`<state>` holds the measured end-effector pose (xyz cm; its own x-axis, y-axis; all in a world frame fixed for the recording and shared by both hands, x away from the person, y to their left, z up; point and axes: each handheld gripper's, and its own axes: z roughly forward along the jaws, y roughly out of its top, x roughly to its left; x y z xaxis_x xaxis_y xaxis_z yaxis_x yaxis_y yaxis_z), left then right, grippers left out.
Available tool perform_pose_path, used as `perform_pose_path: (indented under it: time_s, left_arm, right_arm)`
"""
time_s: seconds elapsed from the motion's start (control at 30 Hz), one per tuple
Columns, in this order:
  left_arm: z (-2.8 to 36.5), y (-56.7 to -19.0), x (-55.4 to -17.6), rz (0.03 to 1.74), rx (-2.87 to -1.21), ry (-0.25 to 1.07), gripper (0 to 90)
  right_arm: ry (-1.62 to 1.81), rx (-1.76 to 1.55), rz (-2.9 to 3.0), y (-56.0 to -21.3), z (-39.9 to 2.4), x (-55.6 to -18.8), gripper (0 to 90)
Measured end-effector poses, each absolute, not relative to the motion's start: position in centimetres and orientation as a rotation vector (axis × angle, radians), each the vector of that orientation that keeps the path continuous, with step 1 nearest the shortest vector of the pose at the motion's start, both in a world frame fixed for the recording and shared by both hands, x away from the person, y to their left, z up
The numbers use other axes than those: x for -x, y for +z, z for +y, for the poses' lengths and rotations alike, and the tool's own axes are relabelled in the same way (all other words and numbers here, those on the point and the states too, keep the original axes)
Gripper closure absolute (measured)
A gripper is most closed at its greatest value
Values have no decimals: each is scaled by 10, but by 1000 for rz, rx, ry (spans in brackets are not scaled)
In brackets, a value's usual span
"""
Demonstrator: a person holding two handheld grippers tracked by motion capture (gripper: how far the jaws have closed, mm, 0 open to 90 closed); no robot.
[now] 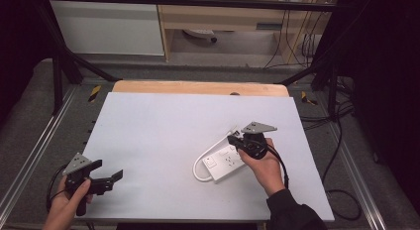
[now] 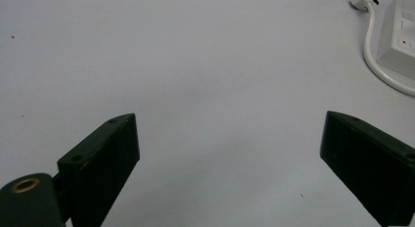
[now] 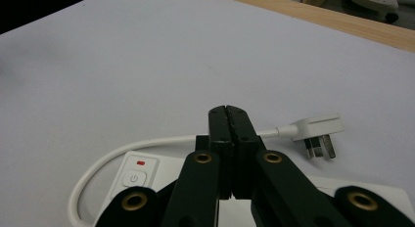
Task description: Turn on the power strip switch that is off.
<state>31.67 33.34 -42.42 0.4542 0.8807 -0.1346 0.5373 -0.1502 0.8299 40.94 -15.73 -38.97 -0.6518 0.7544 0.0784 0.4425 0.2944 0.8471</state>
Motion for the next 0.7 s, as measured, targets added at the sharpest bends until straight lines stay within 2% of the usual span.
perform_pose_path:
  time_s: [0.7]
  left_arm:
    - [333, -424, -316, 1199, -1828, 497, 78]
  right_arm:
    - [1261, -1149, 2210, -420, -164, -414, 900]
